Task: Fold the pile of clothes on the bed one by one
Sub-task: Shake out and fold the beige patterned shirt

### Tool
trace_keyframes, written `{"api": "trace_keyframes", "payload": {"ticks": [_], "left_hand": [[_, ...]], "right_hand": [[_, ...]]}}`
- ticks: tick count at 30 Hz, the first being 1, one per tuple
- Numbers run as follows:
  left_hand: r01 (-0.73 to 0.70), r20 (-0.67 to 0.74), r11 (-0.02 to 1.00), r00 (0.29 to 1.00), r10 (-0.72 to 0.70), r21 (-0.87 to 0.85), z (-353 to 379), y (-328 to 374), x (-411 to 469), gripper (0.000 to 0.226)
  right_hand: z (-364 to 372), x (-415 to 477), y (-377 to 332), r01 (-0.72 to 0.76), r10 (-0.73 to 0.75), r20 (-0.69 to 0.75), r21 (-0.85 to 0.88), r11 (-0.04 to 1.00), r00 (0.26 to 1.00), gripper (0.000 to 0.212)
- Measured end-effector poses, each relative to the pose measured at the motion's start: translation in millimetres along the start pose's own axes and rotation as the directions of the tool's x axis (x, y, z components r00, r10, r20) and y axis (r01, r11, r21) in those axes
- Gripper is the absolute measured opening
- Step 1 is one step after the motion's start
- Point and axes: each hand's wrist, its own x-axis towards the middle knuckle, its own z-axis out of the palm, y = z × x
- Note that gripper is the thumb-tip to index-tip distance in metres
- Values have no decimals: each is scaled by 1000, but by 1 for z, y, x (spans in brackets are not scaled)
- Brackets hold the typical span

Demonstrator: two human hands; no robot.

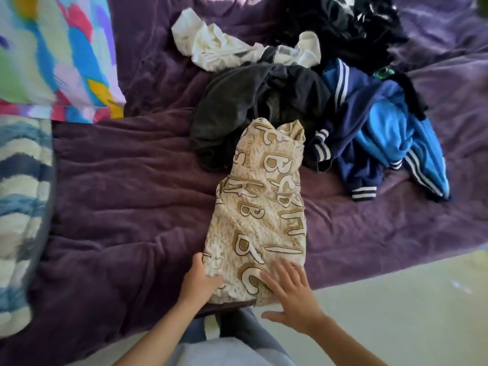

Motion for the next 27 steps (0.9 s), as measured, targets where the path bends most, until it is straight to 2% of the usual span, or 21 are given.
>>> {"api": "trace_keyframes", "payload": {"ticks": [1,3,5,7,8,11,14,16,18,19,20,21,22,23,24,25,27], "left_hand": [[25,8,1000,1000,-25,-14,1,1,-1,42],[95,40,982,995,-90,-161,1,2,-3,30],[217,159,895,973,-166,-390,0,5,-7,26],[346,306,781,929,-207,-521,-5,8,-14,23],[395,377,751,902,-210,-529,-7,8,-18,21],[436,489,789,849,-201,-433,-11,0,-27,21],[341,407,839,899,-160,-424,-12,-4,-31,33],[99,246,937,969,-15,-334,-15,-3,-30,47],[-229,71,972,970,232,-53,-20,-4,-31,65],[-406,-6,904,912,411,135,-25,-5,-30,72],[-572,-6,752,794,607,328,-29,-7,-28,79],[-676,70,537,651,755,505,-31,-9,-27,90],[-715,189,301,518,834,632,-34,-11,-25,102],[-701,312,101,435,845,706,-36,-12,-23,115],[-674,395,-27,399,827,738,-39,-11,-20,129],[-659,436,-59,426,793,749,-42,-8,-17,142],[-654,449,-24,492,746,757,-44,-5,-11,151]], "right_hand": [[4,-5,-1,13,-12,44,-36,999,999,80],[6,-5,-3,-139,138,137,-2,990,981,92],[3,0,-3,-252,245,89,84,964,966,90],[-1,3,0,-211,214,-22,94,973,977,81],[-2,3,3,-161,169,-78,96,982,983,76],[-13,0,10,-52,75,-113,190,980,991,61],[-23,-3,14,-45,74,-105,250,967,992,55],[-27,-7,15,-41,82,-154,255,966,985,55],[-31,-9,15,-60,107,-176,253,966,978,55],[-34,-10,15,-75,124,-176,259,963,977,56],[-36,-12,15,-88,138,-175,267,960,975,56],[-38,-14,14,-100,152,-175,272,957,973,56],[-40,-15,15,-108,161,-178,274,956,971,56],[-39,-17,16,-111,166,-177,285,952,970,53],[-38,-19,18,-116,173,-165,306,945,971,49],[-39,-20,20,-131,186,-139,329,935,973,44],[-38,-20,22,-175,215,-76,356,918,974,37]]}}
